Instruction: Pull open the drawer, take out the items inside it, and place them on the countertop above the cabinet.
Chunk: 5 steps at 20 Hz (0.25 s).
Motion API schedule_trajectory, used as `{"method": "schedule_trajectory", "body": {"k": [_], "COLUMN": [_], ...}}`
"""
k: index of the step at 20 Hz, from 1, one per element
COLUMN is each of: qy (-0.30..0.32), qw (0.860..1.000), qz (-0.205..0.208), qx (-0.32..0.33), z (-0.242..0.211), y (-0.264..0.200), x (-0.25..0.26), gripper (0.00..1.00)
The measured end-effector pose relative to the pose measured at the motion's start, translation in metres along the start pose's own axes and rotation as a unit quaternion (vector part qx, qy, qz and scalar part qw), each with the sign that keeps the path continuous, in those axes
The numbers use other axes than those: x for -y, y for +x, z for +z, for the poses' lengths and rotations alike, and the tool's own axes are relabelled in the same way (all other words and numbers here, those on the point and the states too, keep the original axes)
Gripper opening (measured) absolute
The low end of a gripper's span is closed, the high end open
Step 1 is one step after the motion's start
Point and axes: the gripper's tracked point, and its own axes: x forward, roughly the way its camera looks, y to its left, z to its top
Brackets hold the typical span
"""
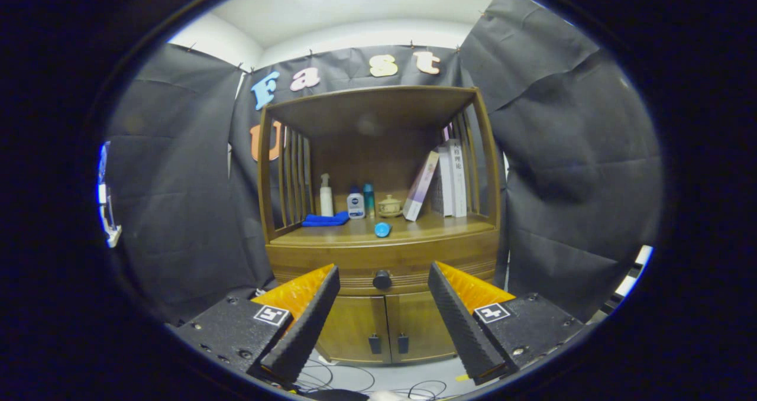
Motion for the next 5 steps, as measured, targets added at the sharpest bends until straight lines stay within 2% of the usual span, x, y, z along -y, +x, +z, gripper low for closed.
{"method": "schedule_trajectory", "body": {"k": [5], "qy": [-0.001], "qw": [1.0], "qz": [0.007], "qx": [-0.001], "z": [0.0022], "y": [-0.009], "x": [-0.0003], "gripper": [0.99]}}
